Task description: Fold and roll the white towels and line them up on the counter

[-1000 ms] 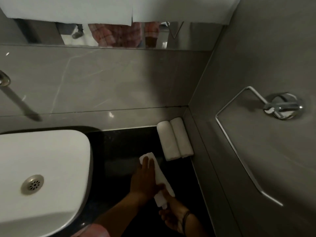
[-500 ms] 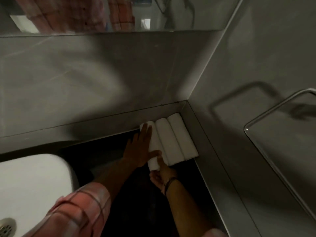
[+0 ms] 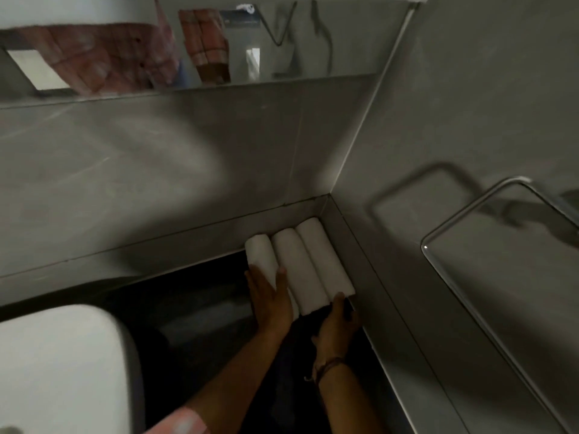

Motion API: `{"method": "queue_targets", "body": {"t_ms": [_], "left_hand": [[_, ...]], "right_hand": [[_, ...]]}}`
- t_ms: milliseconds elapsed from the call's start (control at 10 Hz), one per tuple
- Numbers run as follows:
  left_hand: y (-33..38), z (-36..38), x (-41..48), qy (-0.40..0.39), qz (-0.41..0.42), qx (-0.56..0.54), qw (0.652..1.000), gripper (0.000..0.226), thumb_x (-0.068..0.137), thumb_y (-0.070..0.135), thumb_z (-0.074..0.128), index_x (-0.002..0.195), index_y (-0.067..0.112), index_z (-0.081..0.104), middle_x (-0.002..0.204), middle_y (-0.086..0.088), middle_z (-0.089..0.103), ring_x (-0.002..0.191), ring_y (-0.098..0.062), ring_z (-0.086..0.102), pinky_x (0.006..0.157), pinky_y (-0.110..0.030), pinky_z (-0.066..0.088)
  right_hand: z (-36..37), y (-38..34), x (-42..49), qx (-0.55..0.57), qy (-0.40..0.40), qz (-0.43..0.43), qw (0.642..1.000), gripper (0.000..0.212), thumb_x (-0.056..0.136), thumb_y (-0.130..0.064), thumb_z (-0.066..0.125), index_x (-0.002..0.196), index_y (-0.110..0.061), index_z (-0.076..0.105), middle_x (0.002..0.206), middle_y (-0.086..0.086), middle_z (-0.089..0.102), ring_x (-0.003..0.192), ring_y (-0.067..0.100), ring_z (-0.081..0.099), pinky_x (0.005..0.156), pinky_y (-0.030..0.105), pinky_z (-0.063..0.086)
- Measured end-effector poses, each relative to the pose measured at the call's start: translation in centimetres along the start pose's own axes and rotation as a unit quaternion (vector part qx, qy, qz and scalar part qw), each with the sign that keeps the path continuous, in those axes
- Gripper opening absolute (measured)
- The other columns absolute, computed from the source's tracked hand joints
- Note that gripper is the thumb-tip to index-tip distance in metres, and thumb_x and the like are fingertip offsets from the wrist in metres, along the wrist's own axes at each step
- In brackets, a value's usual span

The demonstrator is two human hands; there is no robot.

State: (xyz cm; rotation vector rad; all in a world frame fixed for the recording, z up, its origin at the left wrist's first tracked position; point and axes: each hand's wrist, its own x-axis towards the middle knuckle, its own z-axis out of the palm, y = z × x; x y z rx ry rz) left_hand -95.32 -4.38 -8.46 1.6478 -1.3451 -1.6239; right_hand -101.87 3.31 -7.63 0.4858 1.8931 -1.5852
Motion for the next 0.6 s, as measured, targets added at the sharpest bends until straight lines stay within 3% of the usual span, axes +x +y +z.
{"method": "queue_targets", "body": {"t_ms": [100, 300, 400, 500, 600], "left_hand": [[1.9, 1.6, 0.1, 0.023, -0.056, -0.050, 0.997, 0.084, 0.098, 0.071, 0.025, 0.162, 0.027, -0.008, 0.172, 0.004, -0.009, 0.158, -0.020, 0.005, 0.128, -0.050, 0.009], [2.4, 1.5, -0.1, 0.025, -0.048, -0.049, 0.997, 0.089, 0.095, 0.075, 0.025, 0.163, 0.026, -0.005, 0.172, 0.000, -0.004, 0.157, -0.024, 0.008, 0.128, -0.051, 0.010], [2.4, 1.2, -0.6, 0.040, -0.017, -0.079, 0.996, 0.096, 0.091, 0.077, 0.031, 0.164, 0.024, -0.001, 0.173, -0.003, 0.002, 0.157, -0.026, 0.013, 0.127, -0.051, 0.013], [3.0, 0.8, -1.0, 0.058, 0.005, -0.045, 0.997, 0.098, 0.091, 0.080, 0.036, 0.164, 0.022, 0.005, 0.172, -0.007, 0.008, 0.155, -0.032, 0.018, 0.125, -0.059, 0.017], [2.4, -0.2, -2.8, 0.074, 0.037, 0.018, 0.996, 0.087, 0.098, 0.069, 0.038, 0.164, 0.020, 0.008, 0.172, -0.008, 0.004, 0.157, -0.031, 0.013, 0.125, -0.059, 0.014]], "right_hand": [[0.4, -1.7, 2.0, 0.067, -0.086, 0.041, 0.993, 0.078, 0.097, -0.069, 0.045, 0.160, -0.024, 0.032, 0.155, 0.014, 0.046, 0.135, 0.036, 0.052, 0.110, 0.059, 0.046], [-0.6, -2.5, 2.2, 0.109, -0.196, 0.126, 0.966, 0.098, 0.084, -0.089, 0.039, 0.163, -0.033, 0.024, 0.159, 0.015, 0.041, 0.139, 0.039, 0.048, 0.112, 0.063, 0.041], [-2.2, -2.6, 1.8, 0.097, -0.196, 0.109, 0.970, 0.084, 0.093, -0.081, 0.032, 0.162, -0.033, 0.027, 0.162, 0.012, 0.038, 0.145, 0.038, 0.042, 0.118, 0.063, 0.033], [-5.1, -2.0, 0.0, 0.064, -0.185, 0.088, 0.977, 0.071, 0.097, -0.074, 0.034, 0.159, -0.039, 0.029, 0.161, 0.007, 0.040, 0.144, 0.037, 0.042, 0.117, 0.061, 0.034], [-8.5, -0.5, -2.7, 0.012, -0.167, 0.084, 0.982, 0.069, 0.099, -0.071, 0.036, 0.159, -0.040, 0.028, 0.161, 0.004, 0.040, 0.145, 0.038, 0.041, 0.114, 0.061, 0.037]]}}
